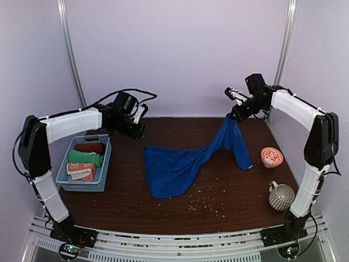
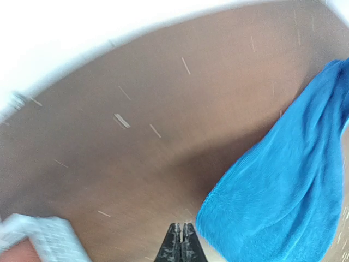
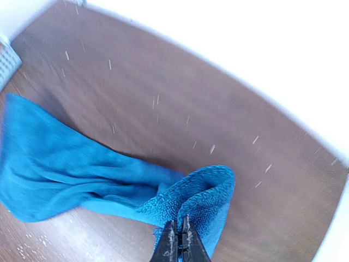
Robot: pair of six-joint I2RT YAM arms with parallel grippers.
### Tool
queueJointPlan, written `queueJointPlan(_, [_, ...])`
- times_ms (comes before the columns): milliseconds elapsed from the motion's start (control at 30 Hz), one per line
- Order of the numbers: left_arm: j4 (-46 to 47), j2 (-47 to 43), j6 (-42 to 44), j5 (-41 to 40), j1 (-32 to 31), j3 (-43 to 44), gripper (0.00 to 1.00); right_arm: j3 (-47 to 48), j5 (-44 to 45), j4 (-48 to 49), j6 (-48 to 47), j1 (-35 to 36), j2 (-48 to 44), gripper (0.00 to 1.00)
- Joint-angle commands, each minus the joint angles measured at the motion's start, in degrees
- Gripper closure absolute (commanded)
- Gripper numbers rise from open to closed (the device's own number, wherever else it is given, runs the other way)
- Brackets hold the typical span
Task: Roll the towels
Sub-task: Adjust the towel at the center of the board.
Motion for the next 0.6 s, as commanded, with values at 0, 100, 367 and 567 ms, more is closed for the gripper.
queueJointPlan(0, [-0.06, -7.86, 3.31, -7.35, 1.30, 5.40, 1.00, 4.25, -7.81, -2.09, -2.21, -1.94, -5.88, 1.00])
queueJointPlan(100, [-0.27, -12.27, 3.15, -8.15, 1.27, 3.98, 1.00, 1.62, -13.37, -5.06, -8.82, -2.30, -10.76, 1.00])
queueJointPlan(367, [0.47, -21.04, -0.56, -2.77, 1.29, -10.33, 1.00, -20.59, -20.65, -23.50, -36.75, 0.74, -26.21, 0.82])
queueJointPlan(567, [4.28, -15.24, -3.61, 3.31, 1.32, -13.60, 1.00, -24.86, -13.99, -33.66, -40.65, 2.59, -25.61, 0.69])
